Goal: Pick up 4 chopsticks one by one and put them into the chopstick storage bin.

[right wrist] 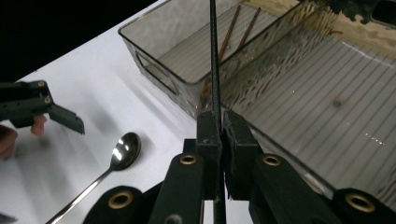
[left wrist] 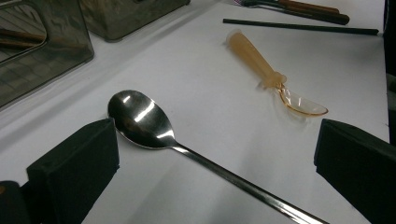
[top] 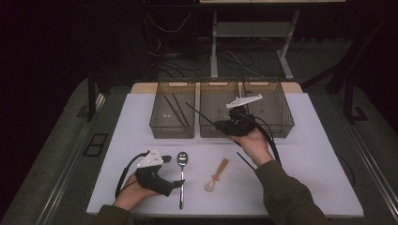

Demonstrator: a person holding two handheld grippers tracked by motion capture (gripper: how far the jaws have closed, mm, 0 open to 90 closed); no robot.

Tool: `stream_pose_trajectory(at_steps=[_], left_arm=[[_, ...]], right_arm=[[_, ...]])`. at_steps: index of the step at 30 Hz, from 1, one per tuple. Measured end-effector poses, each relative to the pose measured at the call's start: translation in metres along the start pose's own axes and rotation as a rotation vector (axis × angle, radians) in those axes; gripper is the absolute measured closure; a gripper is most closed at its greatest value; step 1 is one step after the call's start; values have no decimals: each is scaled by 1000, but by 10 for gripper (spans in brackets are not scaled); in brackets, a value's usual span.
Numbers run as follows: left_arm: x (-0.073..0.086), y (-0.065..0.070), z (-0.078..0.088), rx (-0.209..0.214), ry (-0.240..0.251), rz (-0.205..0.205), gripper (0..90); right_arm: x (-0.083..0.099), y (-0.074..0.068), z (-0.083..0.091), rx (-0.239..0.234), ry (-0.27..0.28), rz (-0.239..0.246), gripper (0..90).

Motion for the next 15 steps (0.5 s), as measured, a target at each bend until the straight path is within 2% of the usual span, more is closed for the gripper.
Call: stream_pose_trajectory(at_steps=[15], left_arm=[[0,3,0,10,-6,-35,0]], right_arm=[[-46,0,-23,40,-20,22,859]])
Point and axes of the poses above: each handheld gripper's, and its own axes: z roughly backward along the jaws, x roughly out of its underside, y roughly to its right, the point moved 5 cm from there along -z, roughly forward along the jaws, and after that the axes turned 10 degrees about z, right-handed, at the moved point
